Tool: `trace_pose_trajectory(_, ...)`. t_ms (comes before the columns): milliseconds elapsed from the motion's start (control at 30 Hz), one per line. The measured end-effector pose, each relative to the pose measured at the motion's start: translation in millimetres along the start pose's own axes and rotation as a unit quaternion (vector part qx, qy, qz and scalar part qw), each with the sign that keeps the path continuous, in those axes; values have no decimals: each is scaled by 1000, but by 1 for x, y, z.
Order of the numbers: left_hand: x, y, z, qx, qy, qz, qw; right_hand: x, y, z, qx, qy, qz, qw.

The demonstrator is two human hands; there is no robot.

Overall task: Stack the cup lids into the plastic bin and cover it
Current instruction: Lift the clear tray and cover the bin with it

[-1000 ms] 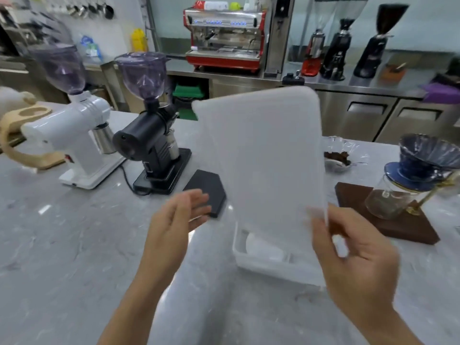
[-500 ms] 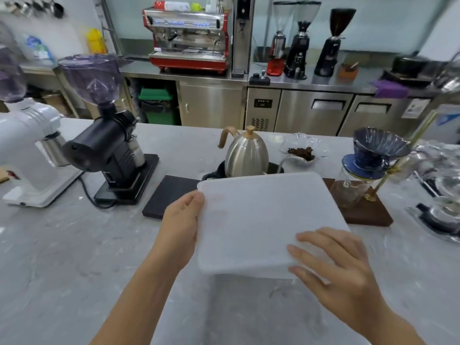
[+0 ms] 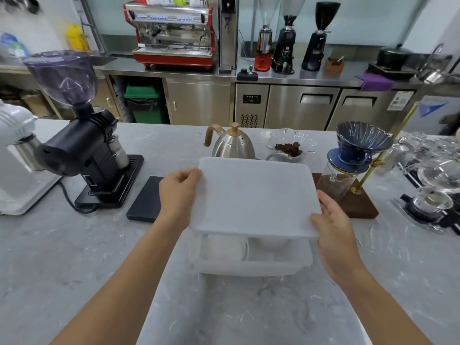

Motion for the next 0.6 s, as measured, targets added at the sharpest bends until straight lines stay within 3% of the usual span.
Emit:
trace_pose_trajectory(167, 21, -2, 2, 17, -11, -66, 998, -20, 5, -5, 26, 34, 87, 995)
trace_pose_trajectory(367, 52, -7, 10, 13, -39, -61, 997, -27, 0, -5, -38, -3, 205, 978)
trace_pose_trajectory(600, 67, -8, 13, 9, -29, -69, 997, -47, -7, -6, -66, 6, 250, 966)
Point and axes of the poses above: each hand's wrist, its own z-axis away from the middle knuckle, its own y-axis out of the palm, x = y × z, the point moved 8 cm from there along -z, towards the middle knuckle, and after that the axes turned 7 degrees about x, right-handed, at the moved point
